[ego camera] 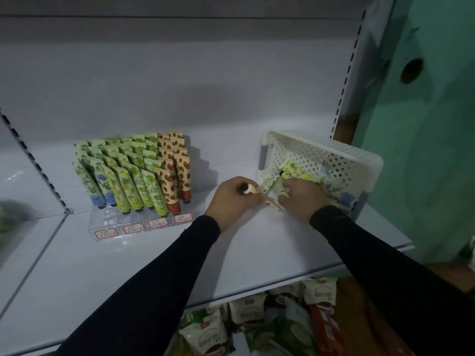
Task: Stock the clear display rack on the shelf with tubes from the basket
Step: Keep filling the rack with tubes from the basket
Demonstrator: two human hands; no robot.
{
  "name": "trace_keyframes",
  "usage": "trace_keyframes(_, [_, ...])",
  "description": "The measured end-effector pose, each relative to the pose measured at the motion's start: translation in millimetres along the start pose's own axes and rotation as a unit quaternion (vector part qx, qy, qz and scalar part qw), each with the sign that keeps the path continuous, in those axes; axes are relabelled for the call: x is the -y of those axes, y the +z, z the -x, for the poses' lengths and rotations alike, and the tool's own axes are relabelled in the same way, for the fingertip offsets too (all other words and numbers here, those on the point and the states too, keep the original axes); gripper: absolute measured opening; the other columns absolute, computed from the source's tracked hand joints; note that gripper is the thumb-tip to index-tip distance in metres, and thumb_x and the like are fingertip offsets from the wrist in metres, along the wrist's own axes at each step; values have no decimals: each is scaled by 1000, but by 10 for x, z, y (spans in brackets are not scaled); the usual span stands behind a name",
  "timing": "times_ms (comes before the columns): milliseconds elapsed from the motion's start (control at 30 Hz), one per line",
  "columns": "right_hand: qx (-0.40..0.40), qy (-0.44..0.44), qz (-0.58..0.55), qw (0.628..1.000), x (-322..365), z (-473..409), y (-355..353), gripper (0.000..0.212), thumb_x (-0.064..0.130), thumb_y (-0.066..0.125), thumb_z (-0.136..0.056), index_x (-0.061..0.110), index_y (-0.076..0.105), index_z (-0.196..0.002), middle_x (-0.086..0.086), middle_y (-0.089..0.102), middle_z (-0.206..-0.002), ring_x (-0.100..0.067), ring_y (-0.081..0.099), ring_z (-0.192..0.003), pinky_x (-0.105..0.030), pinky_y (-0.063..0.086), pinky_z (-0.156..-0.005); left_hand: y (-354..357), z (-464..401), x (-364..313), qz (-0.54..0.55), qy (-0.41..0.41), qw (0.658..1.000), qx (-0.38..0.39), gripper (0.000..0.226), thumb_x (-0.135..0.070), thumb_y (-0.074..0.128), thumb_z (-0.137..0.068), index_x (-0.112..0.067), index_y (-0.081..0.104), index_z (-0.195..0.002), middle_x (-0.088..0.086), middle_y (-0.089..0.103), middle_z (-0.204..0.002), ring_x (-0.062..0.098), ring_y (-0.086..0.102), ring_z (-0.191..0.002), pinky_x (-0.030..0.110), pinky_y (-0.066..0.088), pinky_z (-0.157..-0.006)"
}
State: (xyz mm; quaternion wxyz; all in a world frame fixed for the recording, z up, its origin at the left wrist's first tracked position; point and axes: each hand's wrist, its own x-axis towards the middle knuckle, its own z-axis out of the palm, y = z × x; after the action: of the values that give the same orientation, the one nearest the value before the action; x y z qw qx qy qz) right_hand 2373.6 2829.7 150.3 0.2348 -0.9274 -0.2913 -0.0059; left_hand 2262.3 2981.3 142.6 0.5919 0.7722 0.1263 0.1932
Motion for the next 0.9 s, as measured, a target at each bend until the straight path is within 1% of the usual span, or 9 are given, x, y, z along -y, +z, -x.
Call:
trace_keyframes(100, [13,-2,-15,1000,31,11,-15,38,22,62,-88,2,61,-121,-14,64,-120,-30,58,-111,-39,47,-96,54,-57,-50,14,-28,998,-47,31,-39,74,-78,-10,63,-78,10,68,-74,25,67,-72,47,58,-84])
trace_keyframes(167, [29,4,-36,999,27,-8,-27,41,20,65,-85,2,61,-122,-13,63,-123,-29,57,-112,-37,47,-96,100,-120,-80,1,-41,996,-79,31,-42,65,-82,-13,55,-79,10,63,-74,26,65,-75,42,58,-78])
trace_keyframes(267, [43,11,-34,998,35,-44,-51,43,18,67,-83,3,61,-122,-13,62,-125,-28,56,-113,-35,48,-94,127,-240,-116,-104,-31,990,-92,11,-24,54,-93,-14,52,-91,5,60,-84,19,59,-71,25,45,-55])
trace_keyframes(367, [44,15,-34,998,50,-86,-35,39,17,66,-81,2,62,-116,-13,64,-116,-28,58,-108,-35,50,-87,160,-342,-92,-273,-7,961,-47,15,-24,55,-91,-10,58,-97,7,66,-91,20,62,-73,25,42,-54])
trace_keyframes(467, [36,16,-54,998,35,-119,29,35,25,70,-80,4,63,-107,-10,69,-99,-24,64,-94,-32,51,-78,262,-386,-35,-368,2,930,-16,26,-36,62,-86,-11,57,-89,6,63,-87,22,58,-76,29,36,-56])
trace_keyframes(533, [29,11,-62,998,31,-136,63,38,30,73,-79,4,63,-105,-9,71,-98,-24,66,-90,-31,50,-75,319,-384,2,-370,-5,929,-6,29,-39,65,-84,-12,56,-87,5,62,-87,22,56,-77,28,36,-55])
trace_keyframes(667, [9,27,-74,997,7,-148,82,36,19,70,-77,0,63,-106,-14,69,-103,-28,65,-91,-35,52,-77,327,-335,22,-384,-16,923,13,19,-30,59,-85,-13,54,-92,2,60,-88,24,58,-87,29,39,-62])
trace_keyframes(767, [2,26,-113,993,28,-119,47,30,18,69,-77,2,63,-101,-13,69,-95,-27,66,-86,-35,53,-72,244,-271,-21,-290,-61,955,10,14,-27,60,-82,-14,55,-83,-1,59,-75,19,57,-73,27,40,-57])
trace_keyframes(900, [-13,-9,-204,979,141,-48,-32,34,13,69,-73,5,63,-105,-11,69,-90,-29,68,-81,-46,59,-72,93,-160,-94,-136,-104,985,-14,13,-19,68,-75,-11,60,-80,5,63,-70,19,58,-59,34,53,-62])
